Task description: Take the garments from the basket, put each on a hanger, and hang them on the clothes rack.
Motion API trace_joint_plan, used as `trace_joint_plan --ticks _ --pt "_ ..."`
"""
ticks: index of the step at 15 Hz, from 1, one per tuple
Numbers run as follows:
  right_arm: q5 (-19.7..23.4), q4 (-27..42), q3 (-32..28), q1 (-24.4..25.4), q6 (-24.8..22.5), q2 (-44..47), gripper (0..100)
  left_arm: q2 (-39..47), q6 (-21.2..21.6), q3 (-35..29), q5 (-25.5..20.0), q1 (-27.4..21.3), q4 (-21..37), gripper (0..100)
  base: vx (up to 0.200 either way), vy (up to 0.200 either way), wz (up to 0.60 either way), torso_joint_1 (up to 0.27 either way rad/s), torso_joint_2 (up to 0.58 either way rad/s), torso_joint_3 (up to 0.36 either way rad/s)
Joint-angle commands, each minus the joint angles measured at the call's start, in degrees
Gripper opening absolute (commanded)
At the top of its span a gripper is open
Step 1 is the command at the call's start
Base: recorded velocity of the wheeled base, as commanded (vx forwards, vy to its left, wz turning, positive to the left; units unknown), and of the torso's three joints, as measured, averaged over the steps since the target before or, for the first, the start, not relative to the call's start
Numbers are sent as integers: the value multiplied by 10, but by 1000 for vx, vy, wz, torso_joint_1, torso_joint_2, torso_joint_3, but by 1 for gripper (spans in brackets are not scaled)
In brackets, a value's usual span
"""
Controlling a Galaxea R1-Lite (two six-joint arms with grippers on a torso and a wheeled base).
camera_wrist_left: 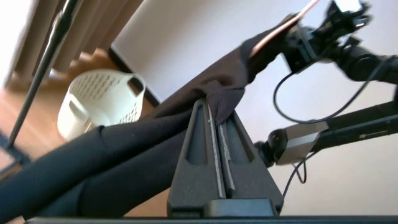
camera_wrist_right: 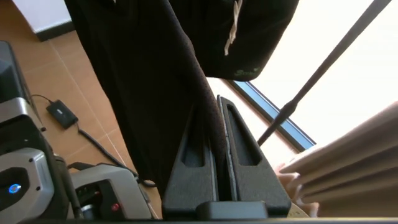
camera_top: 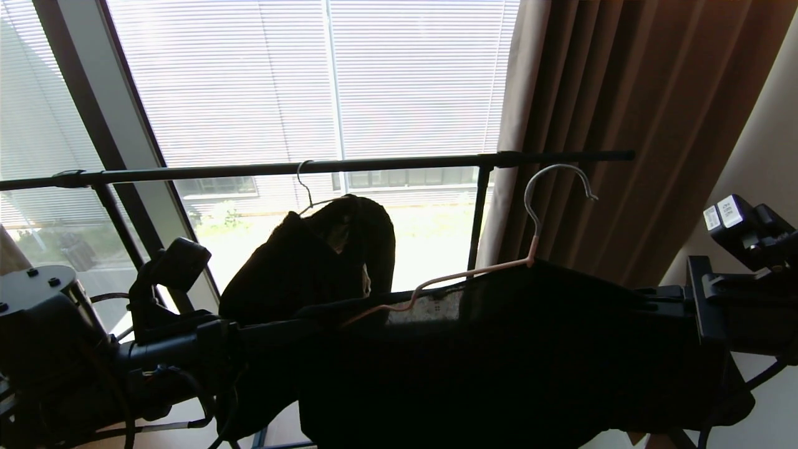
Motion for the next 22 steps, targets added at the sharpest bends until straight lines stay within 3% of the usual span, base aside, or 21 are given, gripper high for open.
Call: trace_joint_plan --ticks 1,4,6,7,8,13,15,18,22 --pt "-3 -12 8 22 1 4 0 -22 23 -42 -1 -7 64 0 0 0 0 0 0 0" --pt "-4 -102 59 22 8 13 0 -74 59 -120 0 -10 241 0 0 0 0 0 0 0" --pt "-3 -114 72 24 16 11 0 -84 90 -165 0 -10 318 0 0 0 0 0 0 0" --pt "-3 -115 72 24 16 11 0 -84 91 -167 0 -10 320 0 0 0 0 0 0 0" --pt "-3 -115 76 33 17 10 0 -86 101 -203 1 -10 377 0 0 0 0 0 0 0" --pt "-4 -123 105 67 29 9 0 -83 119 -248 5 -27 449 0 0 0 0 0 0 0" --pt "-8 -189 128 79 52 20 0 -83 121 -262 8 -46 463 0 0 0 0 0 0 0" --pt "-91 -224 130 120 67 54 0 -79 121 -314 39 -72 524 0 0 0 0 0 0 0" --pt "-122 -260 134 157 95 77 0 -75 121 -323 46 -96 526 0 0 0 0 0 0 0"
